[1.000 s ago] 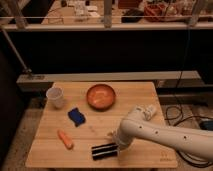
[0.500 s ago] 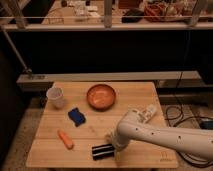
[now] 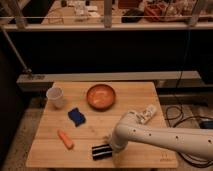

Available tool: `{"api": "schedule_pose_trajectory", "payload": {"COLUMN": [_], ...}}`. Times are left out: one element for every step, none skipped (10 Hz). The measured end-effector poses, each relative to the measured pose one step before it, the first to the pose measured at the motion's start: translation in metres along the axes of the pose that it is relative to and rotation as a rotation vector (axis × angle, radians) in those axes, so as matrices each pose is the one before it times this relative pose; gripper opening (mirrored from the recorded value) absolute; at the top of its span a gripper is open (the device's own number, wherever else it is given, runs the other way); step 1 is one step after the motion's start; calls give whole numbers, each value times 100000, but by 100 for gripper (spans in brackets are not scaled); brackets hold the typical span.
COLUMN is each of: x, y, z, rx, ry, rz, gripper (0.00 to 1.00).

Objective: Place the eraser on the white sponge

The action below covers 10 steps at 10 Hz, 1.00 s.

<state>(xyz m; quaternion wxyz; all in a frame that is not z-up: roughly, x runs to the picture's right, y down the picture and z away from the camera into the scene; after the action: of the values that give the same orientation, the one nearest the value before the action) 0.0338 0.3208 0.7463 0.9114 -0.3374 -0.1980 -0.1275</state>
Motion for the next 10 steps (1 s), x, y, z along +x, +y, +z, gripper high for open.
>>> {"api": "schedule_pose_trajectory", "payload": {"x": [-97, -162, -173, 12, -48, -41, -132, -111, -131, 3], "y": [75, 48, -50, 146, 199, 69, 7, 23, 0, 176], "z": [122, 162, 129, 59, 143, 74, 131, 130, 109, 34], "rx": [-112, -219, -124, -80, -208, -88, -140, -199, -160, 70], "ry": [37, -28, -227, -151, -271, -160, -160, -40, -47, -259], "rz": [-199, -373, -267, 124, -3, -35, -366, -438, -367, 298], "gripper": [79, 80, 79, 73, 65, 63, 63, 63, 63, 57]}}
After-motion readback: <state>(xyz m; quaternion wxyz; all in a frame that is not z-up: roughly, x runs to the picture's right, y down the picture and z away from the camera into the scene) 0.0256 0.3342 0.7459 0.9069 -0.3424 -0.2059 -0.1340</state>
